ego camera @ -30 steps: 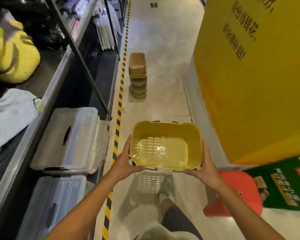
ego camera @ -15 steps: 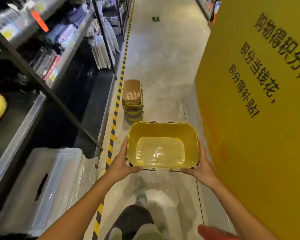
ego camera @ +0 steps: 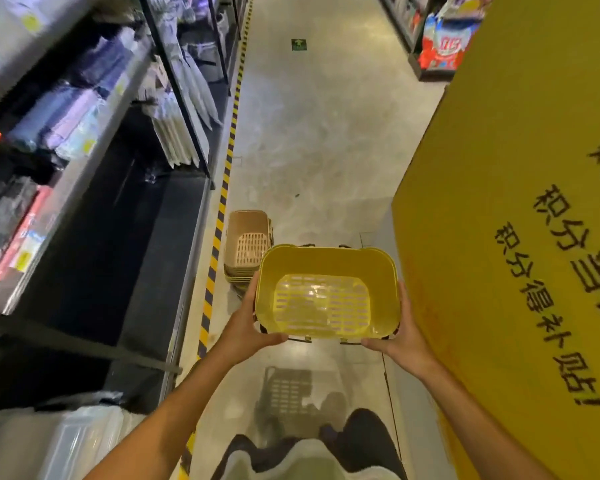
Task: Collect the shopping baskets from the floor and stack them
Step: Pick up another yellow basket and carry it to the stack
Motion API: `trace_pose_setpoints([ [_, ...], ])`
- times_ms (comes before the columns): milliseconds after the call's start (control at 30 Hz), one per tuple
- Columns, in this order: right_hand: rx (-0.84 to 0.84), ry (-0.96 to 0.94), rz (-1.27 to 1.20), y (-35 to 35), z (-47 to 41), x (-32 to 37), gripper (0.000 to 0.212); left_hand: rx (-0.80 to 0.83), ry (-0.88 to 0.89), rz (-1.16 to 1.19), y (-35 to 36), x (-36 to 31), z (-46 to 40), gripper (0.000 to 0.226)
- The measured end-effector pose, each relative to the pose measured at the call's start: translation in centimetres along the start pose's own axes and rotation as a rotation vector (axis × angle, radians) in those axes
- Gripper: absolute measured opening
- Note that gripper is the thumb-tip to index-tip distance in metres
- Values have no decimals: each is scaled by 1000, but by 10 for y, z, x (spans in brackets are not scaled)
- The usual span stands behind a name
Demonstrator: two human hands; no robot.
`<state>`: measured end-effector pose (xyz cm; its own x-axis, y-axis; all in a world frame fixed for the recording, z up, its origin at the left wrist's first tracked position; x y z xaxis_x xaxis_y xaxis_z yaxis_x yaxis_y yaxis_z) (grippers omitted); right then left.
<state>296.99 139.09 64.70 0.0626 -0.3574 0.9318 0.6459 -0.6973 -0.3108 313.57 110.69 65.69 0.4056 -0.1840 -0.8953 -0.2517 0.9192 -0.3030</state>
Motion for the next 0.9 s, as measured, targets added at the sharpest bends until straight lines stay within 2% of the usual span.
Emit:
trace_pose_setpoints([
  [200,61,-19,15,-38,-139,3,137,-28,-32,19,-8,-16,-121,130],
  [367,203,-48,20,-70,-250,15,132,-167,-92,96,-9,-46,-196,133],
  [500,347,-114,46,-85,-331,42,131,-294,-77,58,-19,-71,-229,132],
  [700,571,-185,110,-48,-433,76,129,-525,-186,177,-45,-68,-251,132],
  [900,745,-213,181,9,-496,99,128,-676,-270,275,-79,-35,-261,131],
])
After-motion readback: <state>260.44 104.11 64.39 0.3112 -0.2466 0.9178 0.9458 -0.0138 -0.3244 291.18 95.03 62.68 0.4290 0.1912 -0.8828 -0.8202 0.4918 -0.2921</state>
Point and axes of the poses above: each hand's wrist, its own z-axis away from the middle knuckle, its own y-axis out of the palm, x = y × z, the point moved 3 cm from there along -z, towards the middle knuckle, and after that the axes turned 6 degrees about -y, right-handed, at the moved point
